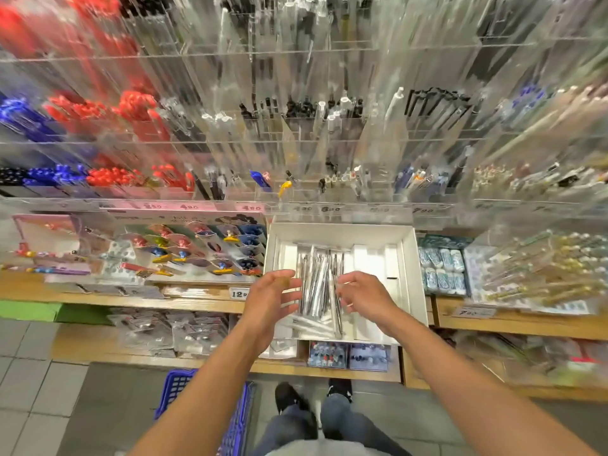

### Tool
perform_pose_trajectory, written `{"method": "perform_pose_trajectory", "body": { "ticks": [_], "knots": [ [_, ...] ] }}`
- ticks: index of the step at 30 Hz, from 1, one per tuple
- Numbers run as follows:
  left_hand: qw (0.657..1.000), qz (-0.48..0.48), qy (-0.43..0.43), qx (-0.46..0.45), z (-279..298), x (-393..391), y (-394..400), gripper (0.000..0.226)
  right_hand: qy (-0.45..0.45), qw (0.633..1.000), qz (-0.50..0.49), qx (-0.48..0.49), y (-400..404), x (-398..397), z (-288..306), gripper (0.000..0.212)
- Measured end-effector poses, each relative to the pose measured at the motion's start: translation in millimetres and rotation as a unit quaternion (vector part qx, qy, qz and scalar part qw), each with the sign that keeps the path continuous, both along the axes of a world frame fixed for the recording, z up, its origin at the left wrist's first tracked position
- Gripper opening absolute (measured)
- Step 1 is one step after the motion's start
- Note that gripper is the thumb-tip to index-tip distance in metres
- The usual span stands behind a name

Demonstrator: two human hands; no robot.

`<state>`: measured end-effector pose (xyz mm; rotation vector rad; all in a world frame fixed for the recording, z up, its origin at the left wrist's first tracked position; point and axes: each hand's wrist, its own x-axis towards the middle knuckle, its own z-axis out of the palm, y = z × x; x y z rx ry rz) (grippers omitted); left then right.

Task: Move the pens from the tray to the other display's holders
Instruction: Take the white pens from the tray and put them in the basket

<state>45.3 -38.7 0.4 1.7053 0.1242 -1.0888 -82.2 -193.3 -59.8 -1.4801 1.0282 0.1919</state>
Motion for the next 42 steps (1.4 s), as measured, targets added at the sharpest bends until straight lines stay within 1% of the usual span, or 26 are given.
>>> {"method": "perform_pose_trajectory", "body": {
  "ticks": [2, 5, 7, 8, 10, 12, 15, 16, 17, 19, 21, 23, 25, 27, 30, 33, 35, 36, 37, 39, 40, 42],
  "knots": [
    [1.000, -0.001, 0.001, 0.006, -1, 3, -4, 0.022, 0.031, 0.994, 0.097, -0.044, 6, 5, -7, 0.014],
    [1.000, 0.003, 0.003, 0.007, -2, 11, -5, 0.023, 0.054, 0.966, 0.242, -0.069, 26, 20, -16, 0.017],
    [1.000, 0.003, 0.006, 0.009, -3, 17, -4, 0.023, 0.090, 0.928, 0.342, -0.119, 40, 30, -24, 0.009],
    [1.000, 0.002, 0.008, 0.012, -4, 19, -3, 0.023, 0.120, 0.900, 0.388, -0.158, 45, 34, -28, 0.014],
    [1.000, -0.002, 0.009, 0.013, -5, 22, -1, 0.023, 0.174, 0.856, 0.440, -0.207, 51, 42, -33, 0.026],
    [1.000, -0.007, 0.012, 0.009, -6, 25, 1, 0.022, 0.211, 0.826, 0.471, -0.227, 52, 46, -36, 0.026],
    [1.000, -0.015, 0.015, 0.004, -5, 28, 3, 0.022, 0.228, 0.799, 0.505, -0.233, 49, 45, -37, 0.029],
    [1.000, -0.018, 0.015, 0.003, -5, 29, 3, 0.022, 0.220, 0.800, 0.509, -0.231, 47, 43, -38, 0.029],
    [1.000, -0.021, 0.015, 0.001, -4, 30, 4, 0.022, 0.207, 0.808, 0.502, -0.229, 44, 39, -38, 0.026],
    [1.000, -0.025, 0.015, -0.004, -3, 31, 4, 0.021, 0.168, 0.845, 0.459, -0.217, 39, 33, -34, 0.016],
    [0.999, -0.027, 0.015, -0.012, -1, 31, 5, 0.021, 0.121, 0.895, 0.381, -0.199, 35, 26, -26, 0.013],
    [0.999, -0.024, 0.015, -0.024, 1, 29, 4, 0.020, 0.067, 0.942, 0.277, -0.179, 32, 22, -11, 0.013],
    [0.999, -0.027, 0.014, -0.033, 2, 26, 3, 0.018, 0.004, 0.970, 0.182, -0.164, 33, 21, 7, 0.012],
    [0.998, -0.048, 0.017, -0.044, 4, 21, 2, 0.015, -0.057, 0.983, 0.120, -0.124, 38, 23, 22, 0.010],
    [0.994, -0.081, 0.027, -0.063, 6, 13, 1, 0.016, -0.122, 0.987, 0.082, -0.070, 51, 29, 33, 0.011],
    [0.997, -0.053, 0.011, -0.061, 6, 13, 2, 0.020, -0.134, 0.988, 0.072, -0.021, 51, 32, 29, 0.015],
    [0.998, -0.012, 0.011, -0.055, 5, 17, 6, 0.020, -0.077, 0.992, 0.100, 0.000, 43, 30, 18, 0.026],
    [0.999, 0.003, 0.011, -0.051, 4, 20, 8, 0.020, -0.030, 0.989, 0.143, -0.006, 40, 28, 10, 0.027],
    [0.999, 0.014, 0.016, -0.050, 3, 21, 10, 0.020, 0.020, 0.979, 0.204, -0.016, 38, 27, 0, 0.025],
    [0.998, 0.024, 0.029, -0.052, 1, 24, 14, 0.021, 0.095, 0.940, 0.324, -0.043, 38, 24, -21, 0.018],
    [0.998, 0.029, 0.034, -0.053, 1, 25, 15, 0.022, 0.115, 0.925, 0.359, -0.054, 40, 25, -28, 0.019],
    [0.997, 0.043, 0.040, -0.054, 1, 28, 17, 0.023, 0.132, 0.914, 0.377, -0.063, 42, 27, -36, 0.024]
  ]
}}
